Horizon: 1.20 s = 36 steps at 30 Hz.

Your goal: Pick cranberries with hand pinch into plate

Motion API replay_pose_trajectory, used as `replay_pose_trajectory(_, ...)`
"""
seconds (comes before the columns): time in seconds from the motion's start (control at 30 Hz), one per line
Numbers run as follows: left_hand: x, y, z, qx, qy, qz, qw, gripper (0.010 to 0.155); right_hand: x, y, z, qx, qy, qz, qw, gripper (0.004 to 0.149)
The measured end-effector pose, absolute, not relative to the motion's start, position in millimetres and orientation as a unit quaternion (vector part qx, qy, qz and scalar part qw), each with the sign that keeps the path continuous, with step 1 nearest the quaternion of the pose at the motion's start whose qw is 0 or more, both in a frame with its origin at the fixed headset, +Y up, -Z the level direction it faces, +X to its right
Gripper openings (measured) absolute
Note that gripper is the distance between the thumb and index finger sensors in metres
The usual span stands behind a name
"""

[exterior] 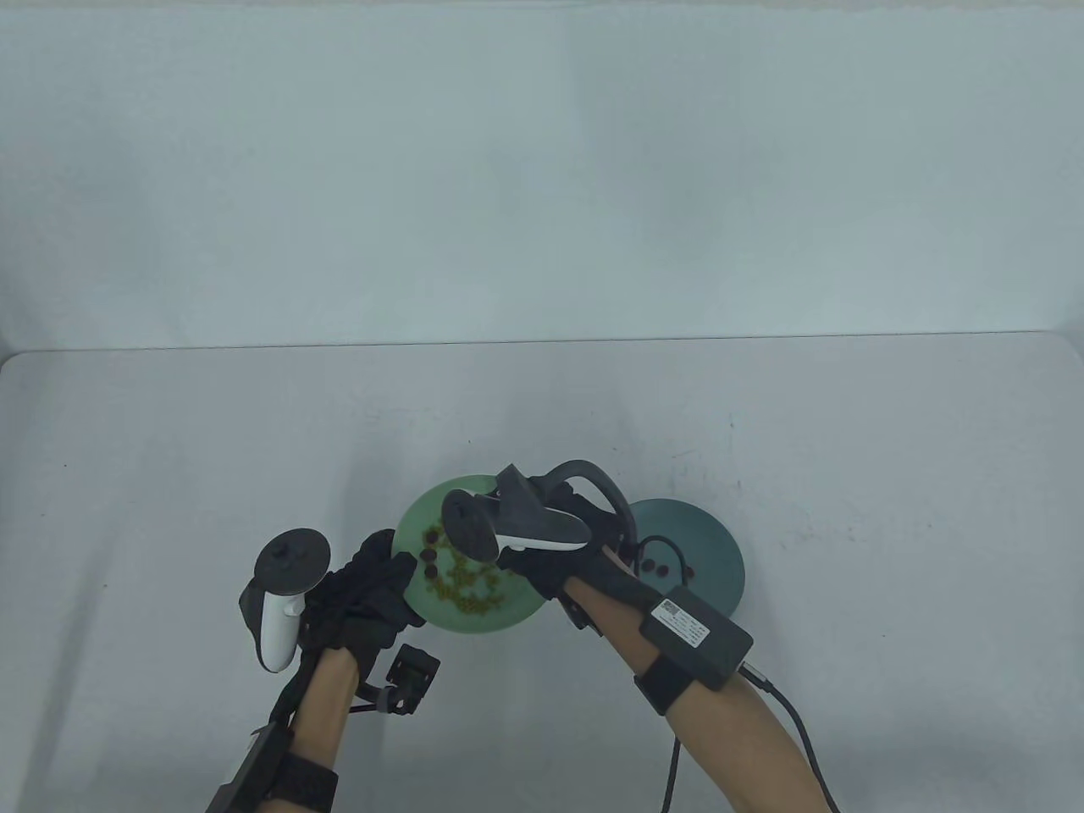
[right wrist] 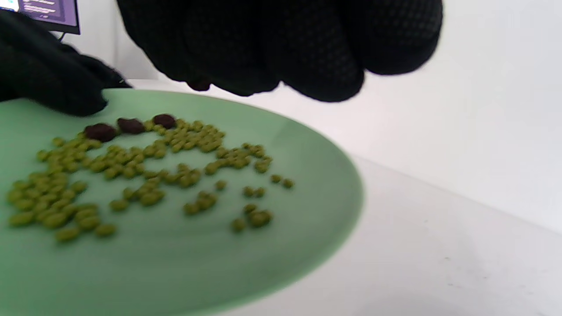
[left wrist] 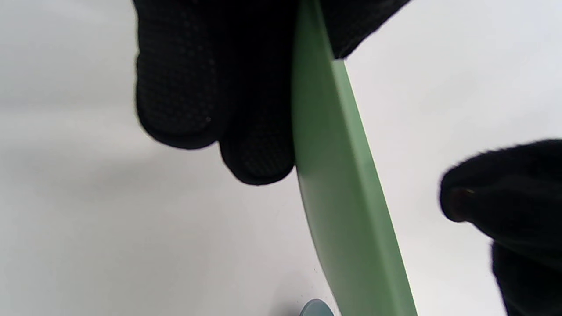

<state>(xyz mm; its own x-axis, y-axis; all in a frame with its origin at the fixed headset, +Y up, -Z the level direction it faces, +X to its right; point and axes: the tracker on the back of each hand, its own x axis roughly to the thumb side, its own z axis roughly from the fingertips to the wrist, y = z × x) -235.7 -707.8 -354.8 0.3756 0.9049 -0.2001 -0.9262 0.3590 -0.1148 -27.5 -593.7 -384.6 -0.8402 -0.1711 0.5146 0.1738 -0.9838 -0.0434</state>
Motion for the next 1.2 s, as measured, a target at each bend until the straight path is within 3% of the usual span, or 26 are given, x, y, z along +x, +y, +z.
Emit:
replay_pose_trajectory(0.3, -236, -708, -354, -0.103, 0.053, 0.553, 0.825, 0.057, 42, -593, -388, -0.199, -0.003, -0.976, 0.086, 0.047)
replay_pose_trajectory(0.63, -235, -708, -354, -0.101, 0.052, 0.553, 0.826, 0.057, 108, -651, -397, -0.117, -0.069, -0.988, 0.076, 0.047)
replay_pose_trajectory(0.87, -236, -708, -354, -0.101, 0.052, 0.553, 0.825, 0.057, 127, -688, -404, -0.08, -0.116, -0.987, 0.079, 0.046)
replay_pose_trajectory(1.2, -236, -708, -354, -0.1, 0.052, 0.554, 0.825, 0.057, 137, -715, -409, -0.054, -0.148, -0.983, 0.097, 0.046)
